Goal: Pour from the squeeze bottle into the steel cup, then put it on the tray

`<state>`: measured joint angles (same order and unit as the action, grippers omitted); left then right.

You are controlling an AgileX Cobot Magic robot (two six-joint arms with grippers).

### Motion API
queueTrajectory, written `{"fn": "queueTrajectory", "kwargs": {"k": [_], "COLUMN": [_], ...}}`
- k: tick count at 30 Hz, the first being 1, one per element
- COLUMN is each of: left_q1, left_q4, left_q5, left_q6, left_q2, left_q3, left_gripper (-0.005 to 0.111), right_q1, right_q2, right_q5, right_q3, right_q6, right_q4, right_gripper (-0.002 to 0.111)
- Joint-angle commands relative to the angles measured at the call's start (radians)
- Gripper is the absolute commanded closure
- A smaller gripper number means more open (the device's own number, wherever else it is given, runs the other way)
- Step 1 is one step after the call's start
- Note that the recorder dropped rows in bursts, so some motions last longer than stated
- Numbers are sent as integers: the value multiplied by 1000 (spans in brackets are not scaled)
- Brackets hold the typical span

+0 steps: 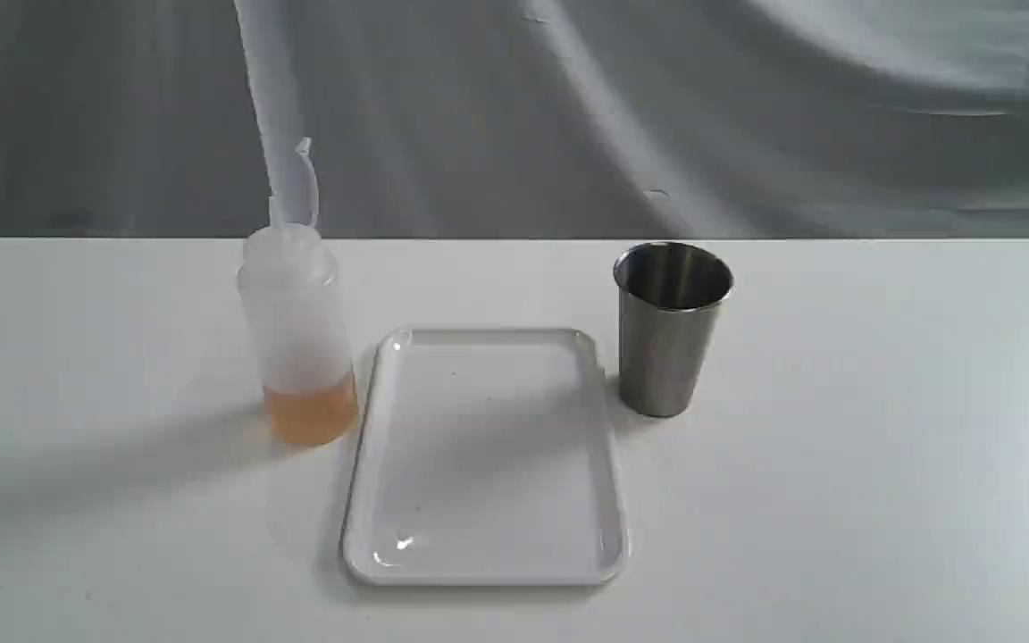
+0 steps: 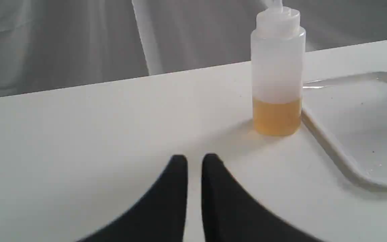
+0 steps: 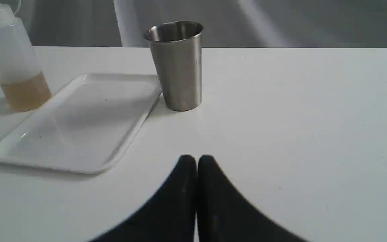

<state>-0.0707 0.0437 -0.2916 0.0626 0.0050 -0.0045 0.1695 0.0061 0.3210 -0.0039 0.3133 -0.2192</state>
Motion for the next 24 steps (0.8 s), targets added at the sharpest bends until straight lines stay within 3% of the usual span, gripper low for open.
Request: {"fn": "queueTrajectory", "kwargs": {"k": [1,19,24], "left_q1": [-3,-3,-3], "left_q4": [1,1,1], "left_q5": [7,7,7], "left_q6": [-2,-2,-2], "left_q2": [-5,-5,-5], "left_q3": [4,4,4], "left_gripper": [98,98,98], "right_q1": [-5,-5,-5], "right_q2": [-6,-6,-6], "right_q5": [-2,-2,25], "right_q3": [4,4,-2], "right_q6": [-2,-2,-2], "right_q4": [2,2,108], "right_gripper": [108,108,108]}}
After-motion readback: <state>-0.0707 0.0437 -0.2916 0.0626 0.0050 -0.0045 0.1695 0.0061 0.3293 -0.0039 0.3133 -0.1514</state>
